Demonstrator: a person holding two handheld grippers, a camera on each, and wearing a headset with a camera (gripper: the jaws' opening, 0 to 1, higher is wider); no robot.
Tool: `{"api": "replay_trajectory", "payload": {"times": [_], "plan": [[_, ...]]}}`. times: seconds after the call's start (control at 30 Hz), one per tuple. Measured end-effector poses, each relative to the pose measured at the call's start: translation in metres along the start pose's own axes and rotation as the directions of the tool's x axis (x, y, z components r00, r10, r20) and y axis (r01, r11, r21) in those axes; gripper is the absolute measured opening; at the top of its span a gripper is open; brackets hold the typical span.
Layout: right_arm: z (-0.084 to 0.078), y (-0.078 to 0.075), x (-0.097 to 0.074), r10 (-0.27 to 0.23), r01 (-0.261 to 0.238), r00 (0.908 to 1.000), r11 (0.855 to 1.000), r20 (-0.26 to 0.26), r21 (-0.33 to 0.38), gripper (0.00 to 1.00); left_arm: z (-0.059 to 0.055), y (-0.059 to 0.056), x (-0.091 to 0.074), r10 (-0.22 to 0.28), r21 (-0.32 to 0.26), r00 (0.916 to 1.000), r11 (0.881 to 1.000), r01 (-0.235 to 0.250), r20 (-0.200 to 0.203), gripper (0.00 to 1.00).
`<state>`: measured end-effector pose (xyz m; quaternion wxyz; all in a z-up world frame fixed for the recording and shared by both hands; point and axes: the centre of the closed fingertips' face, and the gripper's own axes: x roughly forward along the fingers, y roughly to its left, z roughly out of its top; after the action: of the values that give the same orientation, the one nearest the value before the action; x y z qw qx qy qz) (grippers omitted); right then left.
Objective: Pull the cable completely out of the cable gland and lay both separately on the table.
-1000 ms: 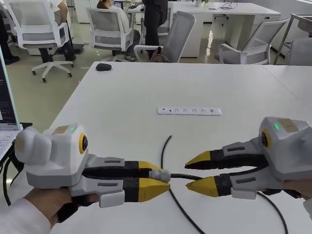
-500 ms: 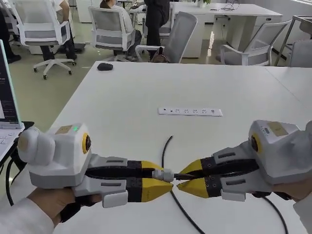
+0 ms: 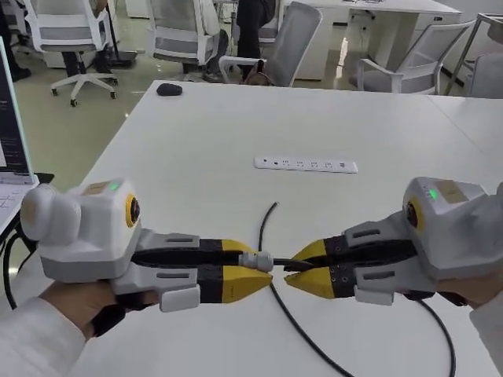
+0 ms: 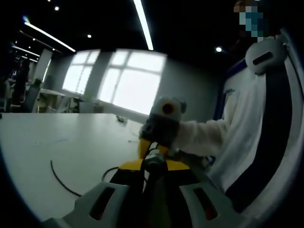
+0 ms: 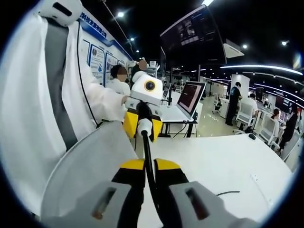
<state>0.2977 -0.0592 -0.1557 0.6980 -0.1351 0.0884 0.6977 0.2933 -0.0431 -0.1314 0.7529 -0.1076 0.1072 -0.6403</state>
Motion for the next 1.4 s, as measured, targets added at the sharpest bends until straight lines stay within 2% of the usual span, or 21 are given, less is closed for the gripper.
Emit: {"api": "replay_trajectory", "payload": {"times": [0.1, 0.23, 0.47, 0.8, 1.13, 1.4], "plan": [[-0.002, -0.001, -0.004, -0.011, 0.011, 0.9999, 1.0, -0.007, 0.004, 0.05, 0.001, 0.002, -0.006, 0.007, -0.003, 0.9999, 1.0, -0.007, 0.007, 0.17], [-0.009, -0.001, -0.007, -0.028, 0.028, 0.9992, 1.0, -0.028, 0.011, 0.04, 0.008, 0.002, -0.014, 0.011, -0.011, 0.9994, 1.0, -0.01, 0.033, 0.17], [-0.014, -0.003, -0.008, -0.06, 0.061, 0.9977, 0.998, -0.032, 0.031, 0.04, 0.006, 0.007, -0.02, 0.008, -0.013, 0.9995, 1.0, -0.008, 0.03, 0.17], [-0.03, -0.01, -0.006, -0.088, 0.092, 0.9943, 0.993, -0.06, 0.072, 0.03, 0.005, 0.013, -0.036, 0.019, -0.013, 0.9993, 1.0, -0.018, 0.031, 0.17], [-0.043, -0.022, 0.002, -0.09, 0.096, 0.9942, 0.99, -0.059, 0.108, 0.04, 0.004, 0.02, -0.055, 0.071, -0.022, 0.9964, 0.997, -0.07, 0.046, 0.17], [-0.068, -0.041, 0.009, -0.096, 0.109, 0.991, 0.983, -0.093, 0.146, 0.04, 0.007, 0.025, -0.069, 0.124, -0.027, 0.9903, 0.992, -0.123, 0.062, 0.17]]}}
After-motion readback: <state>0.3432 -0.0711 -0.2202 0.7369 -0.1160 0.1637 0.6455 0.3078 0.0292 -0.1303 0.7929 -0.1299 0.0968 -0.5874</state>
